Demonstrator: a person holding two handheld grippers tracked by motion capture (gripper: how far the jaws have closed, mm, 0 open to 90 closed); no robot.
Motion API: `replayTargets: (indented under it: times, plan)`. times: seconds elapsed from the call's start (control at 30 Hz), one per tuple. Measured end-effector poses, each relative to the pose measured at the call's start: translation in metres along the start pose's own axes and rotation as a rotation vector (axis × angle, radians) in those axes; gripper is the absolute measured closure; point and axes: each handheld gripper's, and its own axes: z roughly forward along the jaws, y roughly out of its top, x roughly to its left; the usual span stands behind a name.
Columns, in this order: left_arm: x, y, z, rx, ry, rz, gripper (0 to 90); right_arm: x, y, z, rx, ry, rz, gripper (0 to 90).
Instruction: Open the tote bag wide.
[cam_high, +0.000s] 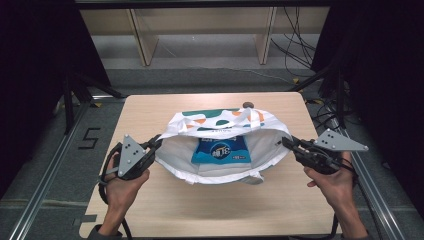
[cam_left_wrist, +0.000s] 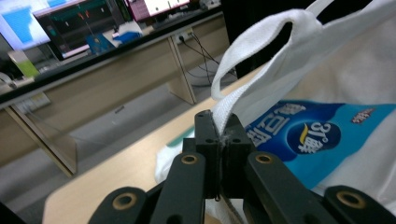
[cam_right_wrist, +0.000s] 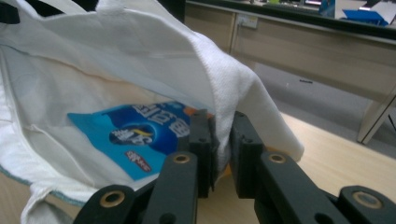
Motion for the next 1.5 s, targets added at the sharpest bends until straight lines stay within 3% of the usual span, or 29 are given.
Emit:
replayTargets:
  times: [0.03, 0.1, 0.2, 0.33, 0.43, 0.5, 0.6, 0.63, 0.73, 0.8, 0.87, 0.97, 1.03, 1.17, 1.27, 1.33, 1.4, 1.5]
  plan:
    - [0.001, 0.005, -0.002, -0.015, -0.01, -0.016, 87.6, 0.0, 0.005, 0.0, -0.011, -0.007, -0.001, 81.8]
    - [0.003, 0.012, -0.006, -0.033, -0.004, 0.001, 87.6, -0.004, 0.015, -0.001, -0.029, -0.003, -0.025, 81.9]
    - [0.007, 0.023, -0.012, -0.069, -0.004, -0.008, 87.6, -0.006, 0.029, -0.004, -0.044, 0.024, -0.029, 81.9]
    - [0.012, 0.043, -0.021, -0.125, 0.013, -0.004, 87.6, -0.006, 0.049, -0.015, -0.059, 0.009, -0.059, 82.0]
    - [0.016, 0.056, -0.027, -0.163, 0.012, -0.015, 87.6, -0.006, 0.063, -0.025, -0.083, 0.03, -0.08, 82.1]
    - [0.018, 0.063, -0.027, -0.182, 0.0, -0.032, 87.6, -0.006, 0.071, -0.028, -0.091, 0.021, -0.096, 82.1]
    - [0.022, 0.073, -0.023, -0.189, 0.001, -0.03, 87.6, -0.01, 0.084, -0.031, -0.096, 0.031, -0.08, 82.0]
    - [0.027, 0.074, -0.018, -0.185, -0.006, -0.049, 87.5, -0.012, 0.087, -0.03, -0.098, 0.029, -0.092, 82.0]
    - [0.036, 0.068, -0.002, -0.165, -0.002, -0.093, 87.5, -0.019, 0.095, -0.022, -0.097, -0.005, -0.08, 82.0]
    - [0.041, 0.06, 0.008, -0.155, -0.003, -0.128, 87.5, -0.021, 0.095, -0.019, -0.086, 0.001, -0.069, 82.0]
    - [0.043, 0.052, 0.014, -0.13, -0.012, -0.148, 87.4, -0.024, 0.09, -0.008, -0.069, -0.031, -0.075, 82.0]
    - [0.042, 0.037, 0.02, -0.103, -0.048, -0.179, 87.4, -0.025, 0.08, 0.003, -0.033, -0.034, -0.07, 82.0]
    - [0.041, 0.03, 0.022, -0.088, -0.05, -0.179, 87.3, -0.027, 0.072, 0.009, -0.028, -0.026, -0.057, 82.0]
    - [0.04, 0.016, 0.029, -0.056, -0.06, -0.2, 87.3, -0.028, 0.063, 0.017, 0.013, -0.045, -0.078, 81.9]
    - [0.041, 0.007, 0.035, -0.043, -0.07, -0.203, 87.3, -0.027, 0.057, 0.023, 0.034, -0.039, -0.058, 81.9]
    - [0.043, 0.003, 0.04, -0.028, -0.07, -0.216, 87.2, -0.03, 0.055, 0.026, 0.024, -0.066, -0.08, 81.9]
    - [0.045, 0.0, 0.047, -0.014, -0.062, -0.212, 87.2, -0.029, 0.052, 0.032, 0.045, -0.066, -0.049, 81.9]
    - [0.046, -0.008, 0.058, 0.013, -0.067, -0.221, 87.2, -0.031, 0.049, 0.04, 0.055, -0.091, -0.077, 81.8]
